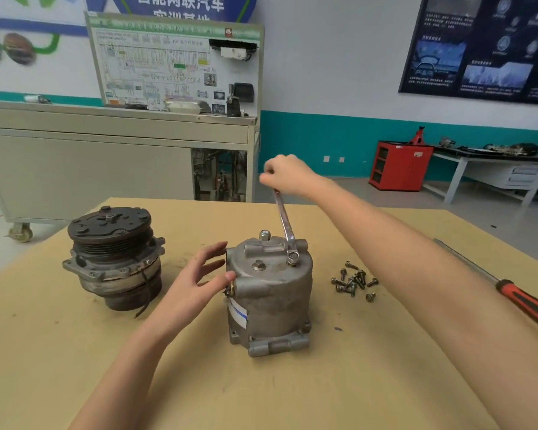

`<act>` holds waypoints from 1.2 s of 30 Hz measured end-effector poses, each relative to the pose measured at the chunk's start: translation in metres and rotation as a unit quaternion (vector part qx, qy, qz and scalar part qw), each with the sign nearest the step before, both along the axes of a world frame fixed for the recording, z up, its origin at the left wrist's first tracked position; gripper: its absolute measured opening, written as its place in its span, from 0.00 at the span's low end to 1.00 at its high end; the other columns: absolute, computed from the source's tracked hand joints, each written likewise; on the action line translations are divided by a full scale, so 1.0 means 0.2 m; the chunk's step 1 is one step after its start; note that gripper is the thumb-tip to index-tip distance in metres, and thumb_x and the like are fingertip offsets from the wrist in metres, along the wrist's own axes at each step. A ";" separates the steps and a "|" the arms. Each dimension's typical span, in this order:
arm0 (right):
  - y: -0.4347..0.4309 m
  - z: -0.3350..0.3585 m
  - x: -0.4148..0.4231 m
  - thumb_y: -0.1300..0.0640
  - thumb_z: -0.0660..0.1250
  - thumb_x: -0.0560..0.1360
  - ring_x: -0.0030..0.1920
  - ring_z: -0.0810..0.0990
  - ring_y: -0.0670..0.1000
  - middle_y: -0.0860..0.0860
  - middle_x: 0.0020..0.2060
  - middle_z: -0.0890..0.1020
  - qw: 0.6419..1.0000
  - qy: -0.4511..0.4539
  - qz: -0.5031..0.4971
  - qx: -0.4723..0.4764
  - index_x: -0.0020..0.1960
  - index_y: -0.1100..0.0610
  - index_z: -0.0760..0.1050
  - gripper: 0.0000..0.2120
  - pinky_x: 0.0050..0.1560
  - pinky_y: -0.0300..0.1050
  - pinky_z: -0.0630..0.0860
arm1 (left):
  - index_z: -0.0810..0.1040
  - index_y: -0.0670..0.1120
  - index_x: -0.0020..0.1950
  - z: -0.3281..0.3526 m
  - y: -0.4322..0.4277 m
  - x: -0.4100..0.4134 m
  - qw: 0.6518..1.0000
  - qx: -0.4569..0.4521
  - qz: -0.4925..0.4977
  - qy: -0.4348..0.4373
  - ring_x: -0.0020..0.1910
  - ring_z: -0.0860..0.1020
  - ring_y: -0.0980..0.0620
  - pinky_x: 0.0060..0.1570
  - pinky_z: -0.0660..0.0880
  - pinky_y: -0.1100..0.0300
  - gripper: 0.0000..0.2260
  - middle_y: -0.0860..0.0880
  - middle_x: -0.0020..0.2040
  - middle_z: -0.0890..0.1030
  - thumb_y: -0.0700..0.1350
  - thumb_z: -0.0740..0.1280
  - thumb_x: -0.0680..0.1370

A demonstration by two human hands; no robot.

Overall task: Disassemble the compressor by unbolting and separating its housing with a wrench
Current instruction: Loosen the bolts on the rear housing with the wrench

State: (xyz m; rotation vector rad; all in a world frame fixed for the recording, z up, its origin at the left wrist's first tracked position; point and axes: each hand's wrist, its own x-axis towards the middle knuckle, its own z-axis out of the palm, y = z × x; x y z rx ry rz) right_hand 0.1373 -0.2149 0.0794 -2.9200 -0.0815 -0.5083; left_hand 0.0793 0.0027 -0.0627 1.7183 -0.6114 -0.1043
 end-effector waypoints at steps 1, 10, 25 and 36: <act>0.14 0.02 0.02 0.53 0.58 0.79 0.45 0.78 0.55 0.54 0.42 0.77 0.998 0.010 0.039 -0.056 0.48 0.59 0.75 0.11 0.41 0.44 0.70 | 0.68 0.62 0.67 0.00 0.00 0.00 1.000 -0.002 0.000 0.001 0.65 0.71 0.63 0.58 0.70 0.65 0.27 0.62 0.67 0.72 0.58 0.67 0.69; 0.46 -0.15 -0.80 0.65 0.65 0.73 0.26 0.66 0.52 0.51 0.26 0.71 0.840 -0.321 0.345 -0.270 0.42 0.58 0.78 0.05 0.24 0.41 0.62 | 0.76 0.48 0.62 0.00 -0.02 -0.02 0.998 0.008 0.061 0.009 0.49 0.80 0.61 0.32 0.74 0.67 0.13 0.47 0.55 0.82 0.38 0.65 0.79; -0.25 -0.11 -0.14 0.58 0.57 0.79 0.32 0.69 0.46 0.47 0.29 0.71 0.977 -0.072 -0.066 0.187 0.33 0.56 0.69 0.16 0.32 0.40 0.63 | 0.68 0.59 0.69 0.00 0.00 0.00 1.000 0.000 0.012 -0.017 0.63 0.72 0.66 0.54 0.71 0.69 0.22 0.61 0.66 0.73 0.47 0.67 0.77; 0.63 -0.11 -0.72 0.63 0.58 0.76 0.30 0.69 0.53 0.50 0.32 0.74 0.832 -0.185 0.328 -0.408 0.47 0.55 0.76 0.09 0.26 0.41 0.61 | 0.71 0.35 0.66 -0.02 -0.06 0.00 0.993 -0.058 0.103 -0.028 0.56 0.78 0.45 0.41 0.75 0.69 0.15 0.40 0.60 0.79 0.31 0.62 0.79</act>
